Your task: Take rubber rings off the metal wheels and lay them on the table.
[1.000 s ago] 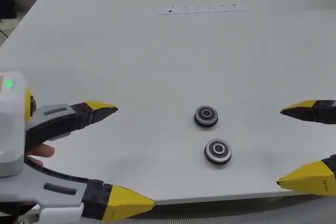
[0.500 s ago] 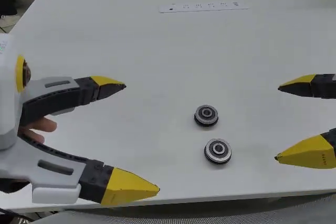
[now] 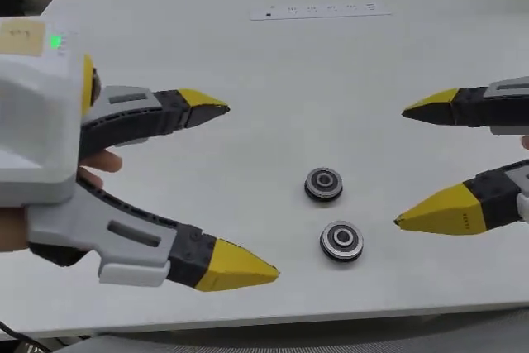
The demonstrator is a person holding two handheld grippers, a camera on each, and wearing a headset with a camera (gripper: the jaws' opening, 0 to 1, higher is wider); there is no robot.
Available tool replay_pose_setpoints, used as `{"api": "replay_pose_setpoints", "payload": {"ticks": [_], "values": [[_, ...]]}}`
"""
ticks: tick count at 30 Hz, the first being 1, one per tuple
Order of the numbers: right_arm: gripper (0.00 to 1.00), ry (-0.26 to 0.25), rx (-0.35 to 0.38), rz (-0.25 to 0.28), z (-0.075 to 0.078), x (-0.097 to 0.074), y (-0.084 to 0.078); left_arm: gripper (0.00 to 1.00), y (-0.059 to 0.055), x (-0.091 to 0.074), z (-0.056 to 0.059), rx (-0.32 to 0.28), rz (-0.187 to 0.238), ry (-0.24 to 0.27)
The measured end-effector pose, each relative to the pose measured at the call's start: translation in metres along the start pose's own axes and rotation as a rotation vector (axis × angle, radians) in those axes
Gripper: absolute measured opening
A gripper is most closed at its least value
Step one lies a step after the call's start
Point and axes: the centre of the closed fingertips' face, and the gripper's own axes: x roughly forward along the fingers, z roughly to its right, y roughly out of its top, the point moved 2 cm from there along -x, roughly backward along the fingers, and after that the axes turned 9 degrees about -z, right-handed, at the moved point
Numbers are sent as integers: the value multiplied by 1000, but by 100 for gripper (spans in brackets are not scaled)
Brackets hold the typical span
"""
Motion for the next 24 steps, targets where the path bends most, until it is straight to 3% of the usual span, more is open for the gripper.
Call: {"api": "replay_pose_setpoints", "payload": {"ticks": [3, 8, 12, 15, 24], "values": [[78, 22, -7, -10, -4, 6, -2, 95, 2, 8, -2, 10, 7, -2], [72, 8, -13, -13, -2, 10, -8, 93, 7, 27, -1, 22, 32, -30], [60, 25, -6, -16, -1, 14, -14, 89, 8, 40, -2, 42, 42, -38], [62, 35, 11, -40, 1, 20, -23, 86, 12, 50, -3, 14, 88, -50], [56, 34, -5, -82, 6, 29, -42, 77, 5, 72, -3, 27, 103, -56]]}}
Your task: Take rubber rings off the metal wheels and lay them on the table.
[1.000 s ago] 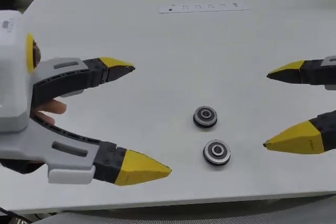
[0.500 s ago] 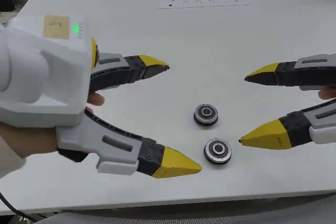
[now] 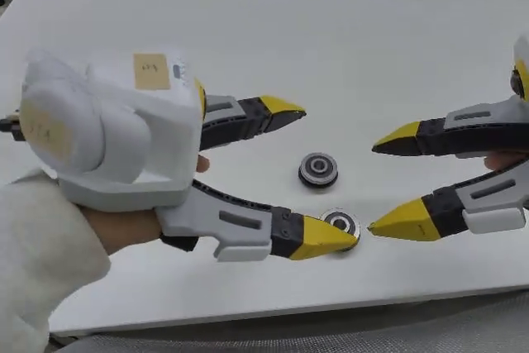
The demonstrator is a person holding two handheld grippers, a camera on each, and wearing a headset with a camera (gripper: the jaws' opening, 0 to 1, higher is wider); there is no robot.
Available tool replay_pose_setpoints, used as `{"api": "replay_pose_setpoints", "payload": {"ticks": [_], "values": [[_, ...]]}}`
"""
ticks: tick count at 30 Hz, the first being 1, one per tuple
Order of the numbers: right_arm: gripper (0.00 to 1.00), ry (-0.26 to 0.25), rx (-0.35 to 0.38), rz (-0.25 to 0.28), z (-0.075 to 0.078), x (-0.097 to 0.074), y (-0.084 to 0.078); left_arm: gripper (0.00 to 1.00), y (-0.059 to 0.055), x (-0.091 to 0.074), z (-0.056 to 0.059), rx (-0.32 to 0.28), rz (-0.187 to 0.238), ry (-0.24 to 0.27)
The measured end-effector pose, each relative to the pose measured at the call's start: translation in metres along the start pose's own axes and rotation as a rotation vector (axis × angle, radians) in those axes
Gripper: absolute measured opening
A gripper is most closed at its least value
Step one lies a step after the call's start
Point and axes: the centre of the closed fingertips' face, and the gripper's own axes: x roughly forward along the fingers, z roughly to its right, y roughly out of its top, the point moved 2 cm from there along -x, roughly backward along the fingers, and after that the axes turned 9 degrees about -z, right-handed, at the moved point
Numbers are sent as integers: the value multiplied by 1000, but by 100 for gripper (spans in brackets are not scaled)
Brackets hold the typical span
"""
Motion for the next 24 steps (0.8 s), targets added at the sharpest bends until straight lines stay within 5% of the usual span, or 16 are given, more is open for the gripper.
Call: {"api": "replay_pose_setpoints", "payload": {"ticks": [9, 24], "values": [[46, 22, -30, -16, -1, 11, -10, 67, -19, 16, 3, -13, -41, -31], [35, 42, -48, -59, -2, 28, -31, 41, -36, 33, 8, 2, -44, -54]]}}
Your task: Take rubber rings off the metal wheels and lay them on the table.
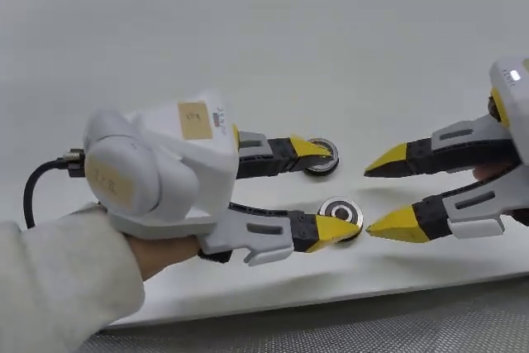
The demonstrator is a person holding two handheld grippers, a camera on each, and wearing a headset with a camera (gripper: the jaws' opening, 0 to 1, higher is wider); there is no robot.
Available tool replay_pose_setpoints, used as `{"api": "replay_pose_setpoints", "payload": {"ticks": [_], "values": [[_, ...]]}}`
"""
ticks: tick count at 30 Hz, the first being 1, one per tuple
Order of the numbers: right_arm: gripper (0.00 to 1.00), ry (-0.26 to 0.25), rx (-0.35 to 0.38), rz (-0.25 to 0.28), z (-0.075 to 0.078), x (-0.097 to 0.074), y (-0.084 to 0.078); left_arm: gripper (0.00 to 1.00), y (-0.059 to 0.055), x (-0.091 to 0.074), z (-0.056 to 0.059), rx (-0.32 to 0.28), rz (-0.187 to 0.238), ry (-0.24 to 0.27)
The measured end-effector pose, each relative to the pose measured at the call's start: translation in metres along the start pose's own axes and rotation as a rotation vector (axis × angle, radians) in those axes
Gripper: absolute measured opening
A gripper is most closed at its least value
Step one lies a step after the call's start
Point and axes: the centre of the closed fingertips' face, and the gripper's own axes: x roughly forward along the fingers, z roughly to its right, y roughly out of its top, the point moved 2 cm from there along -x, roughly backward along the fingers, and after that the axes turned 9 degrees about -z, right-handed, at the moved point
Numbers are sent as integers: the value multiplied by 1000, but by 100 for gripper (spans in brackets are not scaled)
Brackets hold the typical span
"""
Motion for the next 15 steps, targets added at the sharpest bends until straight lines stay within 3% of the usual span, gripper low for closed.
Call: {"api": "replay_pose_setpoints", "payload": {"ticks": [5, 10, 15], "values": [[32, 13, -3, 2, -3, 4, -1, 35, -3, 4, 1, -10, 2, -9], [30, 32, -9, -1, -7, 9, -2, 33, -9, 11, 4, 4, -22, -15], [27, 33, -21, -5, -8, 11, -2, 26, -16, 17, 9, 28, -52, -29]]}}
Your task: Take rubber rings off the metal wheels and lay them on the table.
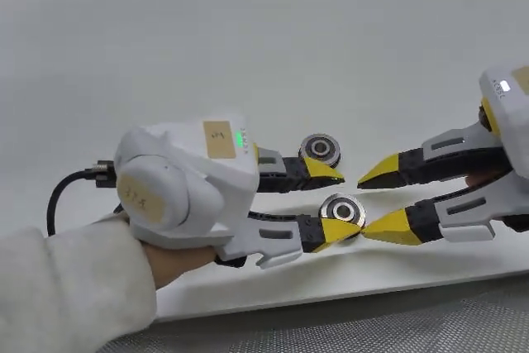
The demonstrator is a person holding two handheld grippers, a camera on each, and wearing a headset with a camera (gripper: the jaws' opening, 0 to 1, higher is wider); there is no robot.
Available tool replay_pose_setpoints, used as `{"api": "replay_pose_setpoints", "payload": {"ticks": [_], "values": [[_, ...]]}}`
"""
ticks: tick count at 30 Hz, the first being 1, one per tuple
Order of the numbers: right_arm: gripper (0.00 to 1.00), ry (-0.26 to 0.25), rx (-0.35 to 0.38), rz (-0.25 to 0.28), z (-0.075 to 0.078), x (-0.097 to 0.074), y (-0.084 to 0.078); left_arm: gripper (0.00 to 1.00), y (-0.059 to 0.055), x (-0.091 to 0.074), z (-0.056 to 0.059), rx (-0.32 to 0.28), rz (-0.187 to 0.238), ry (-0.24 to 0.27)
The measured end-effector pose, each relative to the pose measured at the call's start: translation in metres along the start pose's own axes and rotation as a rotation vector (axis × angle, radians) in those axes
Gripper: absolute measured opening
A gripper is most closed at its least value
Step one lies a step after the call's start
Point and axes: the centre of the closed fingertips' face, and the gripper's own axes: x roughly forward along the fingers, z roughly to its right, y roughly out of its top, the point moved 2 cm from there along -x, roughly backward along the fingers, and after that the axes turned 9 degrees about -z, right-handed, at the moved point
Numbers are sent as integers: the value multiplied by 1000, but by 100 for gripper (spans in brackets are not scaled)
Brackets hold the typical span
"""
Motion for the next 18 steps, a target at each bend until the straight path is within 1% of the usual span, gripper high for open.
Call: {"api": "replay_pose_setpoints", "payload": {"ticks": [3, 4, 8, 12, 13, 16, 17, 18], "values": [[24, 0, -10, 7, 0, 0, 3, 24, -2, 2, 1, 28, -15, 2], [24, -5, -19, 1, 1, 0, 2, 23, -2, 2, 1, 29, -15, 3], [24, -2, -20, 1, 0, 1, 1, 20, -1, 2, 0, 25, -10, 4], [24, 3, -12, -5, 1, 0, -1, 17, -5, 4, -1, 15, -22, 10], [24, 5, -13, -13, 0, 0, -3, 17, -5, 4, -2, 4, -13, 12], [22, 9, -6, -14, 0, 1, -4, 15, -7, 5, -3, 5, -19, 17], [22, 10, -7, -15, 0, 1, -4, 15, -6, 5, -2, 0, -11, 15], [23, 9, -10, -16, -1, 2, -3, 15, -7, 5, -2, 4, -14, 18]]}}
